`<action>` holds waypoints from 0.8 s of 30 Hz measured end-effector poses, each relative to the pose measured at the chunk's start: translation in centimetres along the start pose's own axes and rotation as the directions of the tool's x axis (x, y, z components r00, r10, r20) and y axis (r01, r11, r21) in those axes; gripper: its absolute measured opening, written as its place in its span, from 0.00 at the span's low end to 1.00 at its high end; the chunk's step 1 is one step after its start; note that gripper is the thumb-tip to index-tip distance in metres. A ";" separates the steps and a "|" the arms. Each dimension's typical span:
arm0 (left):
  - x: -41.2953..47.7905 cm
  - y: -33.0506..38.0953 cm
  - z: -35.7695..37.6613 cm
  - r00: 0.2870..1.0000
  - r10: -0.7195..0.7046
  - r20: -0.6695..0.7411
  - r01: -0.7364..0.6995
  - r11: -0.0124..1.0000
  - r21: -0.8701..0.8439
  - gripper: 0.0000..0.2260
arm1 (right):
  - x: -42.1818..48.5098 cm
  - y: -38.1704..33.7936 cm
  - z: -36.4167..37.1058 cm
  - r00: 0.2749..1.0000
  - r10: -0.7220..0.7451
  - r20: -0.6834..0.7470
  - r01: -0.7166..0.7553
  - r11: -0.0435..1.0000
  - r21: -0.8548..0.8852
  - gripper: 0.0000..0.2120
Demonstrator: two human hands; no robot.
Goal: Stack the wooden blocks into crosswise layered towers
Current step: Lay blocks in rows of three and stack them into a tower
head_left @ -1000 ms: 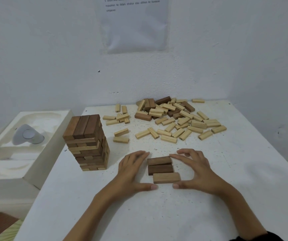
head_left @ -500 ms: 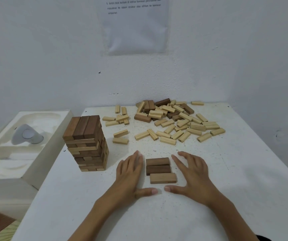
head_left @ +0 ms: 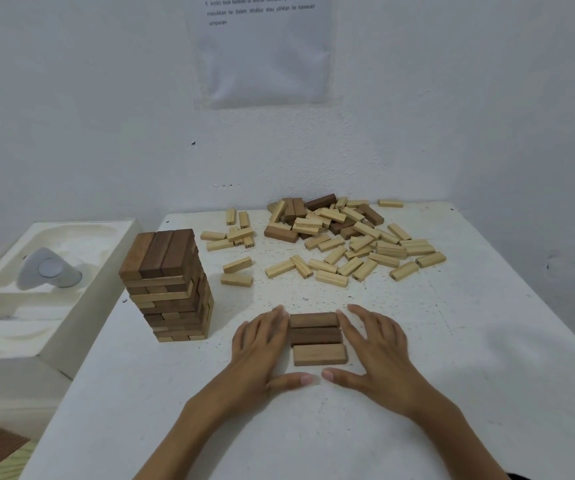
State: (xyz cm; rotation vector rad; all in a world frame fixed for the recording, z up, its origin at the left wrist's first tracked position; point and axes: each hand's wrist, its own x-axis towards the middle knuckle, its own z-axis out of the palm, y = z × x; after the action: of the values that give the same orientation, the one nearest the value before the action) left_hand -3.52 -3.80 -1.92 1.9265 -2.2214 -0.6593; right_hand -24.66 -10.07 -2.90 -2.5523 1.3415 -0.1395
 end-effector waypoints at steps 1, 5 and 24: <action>0.0 -0.3 -0.2 1.000 -0.006 -0.015 0.005 0.999 -0.044 0.53 | 0.0 0.4 -0.4 1.000 0.004 0.030 -0.005 0.999 0.042 0.60; 0.5 -0.6 -1.2 0.995 0.028 -0.093 -0.047 0.975 -0.216 0.45 | 1.3 1.9 -1.1 0.997 -0.068 0.021 0.062 0.969 0.239 0.55; 1.2 -0.5 -0.1 0.992 0.045 -0.114 -0.042 0.999 0.029 0.46 | 1.9 1.7 -0.7 0.994 -0.096 0.055 0.093 0.994 0.053 0.57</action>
State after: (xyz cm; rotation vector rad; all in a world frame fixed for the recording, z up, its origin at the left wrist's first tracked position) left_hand -3.24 -5.05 -2.28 1.8721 -2.2053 -0.5021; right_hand -25.08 -12.72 -2.73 -2.5584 1.1818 -0.1149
